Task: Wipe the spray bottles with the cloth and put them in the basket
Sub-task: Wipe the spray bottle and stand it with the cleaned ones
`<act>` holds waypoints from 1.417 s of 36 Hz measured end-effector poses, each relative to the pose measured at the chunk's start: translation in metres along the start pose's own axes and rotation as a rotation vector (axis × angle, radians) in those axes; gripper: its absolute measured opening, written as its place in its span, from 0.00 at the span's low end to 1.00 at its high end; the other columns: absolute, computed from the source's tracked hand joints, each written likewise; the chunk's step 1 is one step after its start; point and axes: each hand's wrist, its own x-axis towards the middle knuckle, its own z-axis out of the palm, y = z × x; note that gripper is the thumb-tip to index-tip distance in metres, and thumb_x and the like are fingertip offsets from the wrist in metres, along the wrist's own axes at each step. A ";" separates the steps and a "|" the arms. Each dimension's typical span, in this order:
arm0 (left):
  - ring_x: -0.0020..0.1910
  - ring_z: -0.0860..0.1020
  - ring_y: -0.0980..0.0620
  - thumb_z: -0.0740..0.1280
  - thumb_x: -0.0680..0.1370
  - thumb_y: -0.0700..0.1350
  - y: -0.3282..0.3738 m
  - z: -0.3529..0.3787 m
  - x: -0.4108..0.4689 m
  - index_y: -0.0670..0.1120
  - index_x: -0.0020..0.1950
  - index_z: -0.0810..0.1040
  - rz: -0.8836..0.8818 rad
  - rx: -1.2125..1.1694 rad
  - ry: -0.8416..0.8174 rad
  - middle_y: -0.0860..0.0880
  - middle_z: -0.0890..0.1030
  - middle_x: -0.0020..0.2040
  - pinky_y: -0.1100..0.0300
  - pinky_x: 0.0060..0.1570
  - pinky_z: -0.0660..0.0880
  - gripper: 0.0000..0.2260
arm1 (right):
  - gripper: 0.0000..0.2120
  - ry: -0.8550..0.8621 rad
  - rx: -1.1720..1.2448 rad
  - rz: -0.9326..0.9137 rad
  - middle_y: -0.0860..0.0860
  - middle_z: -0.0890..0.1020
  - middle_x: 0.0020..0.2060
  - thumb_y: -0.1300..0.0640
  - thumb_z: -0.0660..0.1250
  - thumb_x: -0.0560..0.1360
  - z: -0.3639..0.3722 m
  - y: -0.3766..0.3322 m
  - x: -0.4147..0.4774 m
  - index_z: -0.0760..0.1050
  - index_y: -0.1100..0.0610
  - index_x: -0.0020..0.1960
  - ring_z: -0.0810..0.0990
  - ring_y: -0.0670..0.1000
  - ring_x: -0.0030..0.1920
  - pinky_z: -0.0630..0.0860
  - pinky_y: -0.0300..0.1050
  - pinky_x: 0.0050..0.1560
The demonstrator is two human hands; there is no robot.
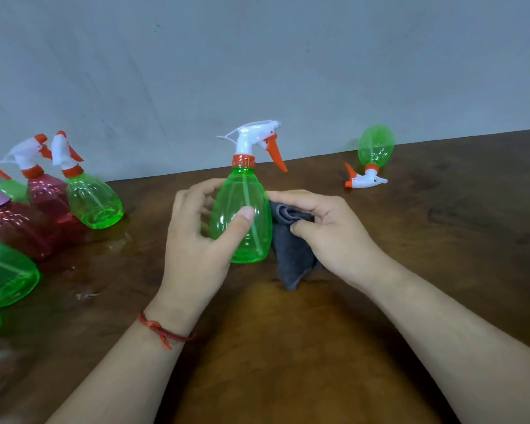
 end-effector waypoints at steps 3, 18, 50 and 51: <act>0.59 0.80 0.56 0.71 0.77 0.62 0.004 -0.004 -0.003 0.59 0.67 0.80 -0.080 -0.036 0.001 0.56 0.78 0.59 0.61 0.61 0.77 0.19 | 0.39 -0.008 -0.098 0.009 0.42 0.82 0.65 0.80 0.55 0.72 0.008 -0.009 0.001 0.82 0.48 0.70 0.78 0.41 0.69 0.70 0.46 0.77; 0.67 0.77 0.61 0.77 0.80 0.45 -0.017 -0.137 -0.016 0.55 0.72 0.70 -0.194 0.046 0.255 0.58 0.77 0.67 0.57 0.64 0.80 0.24 | 0.31 -0.346 -0.405 -0.009 0.45 0.83 0.51 0.65 0.62 0.79 0.139 -0.075 0.049 0.74 0.39 0.76 0.79 0.42 0.46 0.72 0.34 0.44; 0.75 0.69 0.39 0.72 0.82 0.41 -0.099 -0.158 0.028 0.49 0.81 0.64 -0.578 0.290 0.441 0.43 0.67 0.78 0.47 0.71 0.69 0.30 | 0.25 -0.508 -0.378 0.190 0.51 0.80 0.70 0.64 0.66 0.78 0.248 -0.061 0.148 0.79 0.48 0.72 0.78 0.51 0.66 0.75 0.40 0.58; 0.76 0.68 0.39 0.72 0.82 0.42 -0.094 -0.157 0.026 0.48 0.82 0.64 -0.578 0.258 0.465 0.43 0.66 0.78 0.49 0.72 0.68 0.30 | 0.25 -0.483 -0.339 0.206 0.51 0.82 0.65 0.65 0.66 0.77 0.243 -0.062 0.147 0.80 0.48 0.71 0.79 0.50 0.62 0.75 0.38 0.52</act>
